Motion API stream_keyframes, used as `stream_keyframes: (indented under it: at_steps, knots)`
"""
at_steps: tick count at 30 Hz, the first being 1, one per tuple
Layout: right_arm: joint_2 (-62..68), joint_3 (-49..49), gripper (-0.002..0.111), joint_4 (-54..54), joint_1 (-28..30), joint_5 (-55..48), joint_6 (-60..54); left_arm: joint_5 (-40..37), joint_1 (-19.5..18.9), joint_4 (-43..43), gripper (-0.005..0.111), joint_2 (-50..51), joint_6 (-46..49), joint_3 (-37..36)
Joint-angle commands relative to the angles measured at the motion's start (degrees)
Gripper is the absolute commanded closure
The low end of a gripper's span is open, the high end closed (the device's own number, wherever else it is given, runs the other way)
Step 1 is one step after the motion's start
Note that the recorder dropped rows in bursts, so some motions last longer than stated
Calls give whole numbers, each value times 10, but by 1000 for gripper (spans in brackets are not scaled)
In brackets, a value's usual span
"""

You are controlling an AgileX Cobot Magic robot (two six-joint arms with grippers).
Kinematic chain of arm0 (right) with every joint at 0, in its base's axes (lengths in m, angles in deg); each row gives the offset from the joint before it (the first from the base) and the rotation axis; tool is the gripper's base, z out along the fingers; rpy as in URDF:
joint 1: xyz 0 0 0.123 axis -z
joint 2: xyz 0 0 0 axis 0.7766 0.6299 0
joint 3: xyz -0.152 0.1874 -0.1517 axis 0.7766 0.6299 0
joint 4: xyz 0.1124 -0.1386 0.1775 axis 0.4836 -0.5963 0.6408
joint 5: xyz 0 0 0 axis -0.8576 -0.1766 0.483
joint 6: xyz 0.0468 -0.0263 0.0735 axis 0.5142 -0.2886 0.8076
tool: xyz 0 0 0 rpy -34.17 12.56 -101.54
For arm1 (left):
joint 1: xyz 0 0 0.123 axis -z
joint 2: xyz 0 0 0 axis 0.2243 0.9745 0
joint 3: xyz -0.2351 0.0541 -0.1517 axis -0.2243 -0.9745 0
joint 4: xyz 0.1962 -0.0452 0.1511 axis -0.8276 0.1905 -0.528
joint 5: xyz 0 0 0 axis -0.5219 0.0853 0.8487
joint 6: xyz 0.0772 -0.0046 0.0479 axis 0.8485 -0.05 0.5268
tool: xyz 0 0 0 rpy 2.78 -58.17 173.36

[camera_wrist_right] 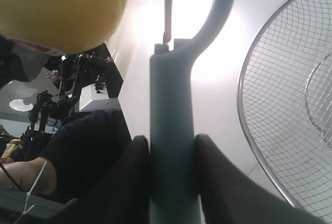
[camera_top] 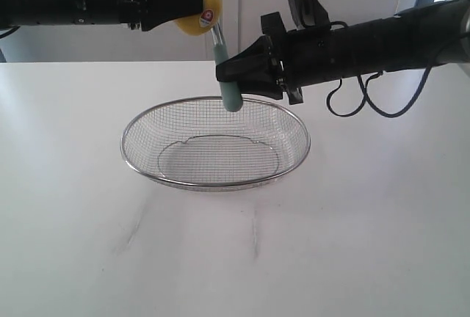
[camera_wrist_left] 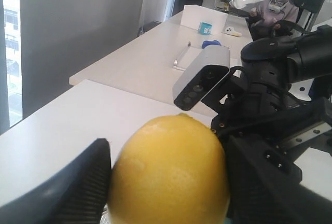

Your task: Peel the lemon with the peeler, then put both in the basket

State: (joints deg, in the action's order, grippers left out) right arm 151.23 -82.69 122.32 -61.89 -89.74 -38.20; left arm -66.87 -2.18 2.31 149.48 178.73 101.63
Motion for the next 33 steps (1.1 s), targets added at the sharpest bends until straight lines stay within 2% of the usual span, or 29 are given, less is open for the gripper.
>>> stream_keyframes:
  at_steps: [1, 11, 33]
  knots:
    - [-10, 0, 108, 12, 1, -5, -7, -10, 3, 22, 107, -9, -4, 0]
    - [-31, 0, 108, 12, 18, -5, -7, -8, 3, -13, 107, -9, -4, 0]
    - [-62, 0, 108, -2, 20, -5, -11, 17, 3, -13, 107, -9, -4, 0]
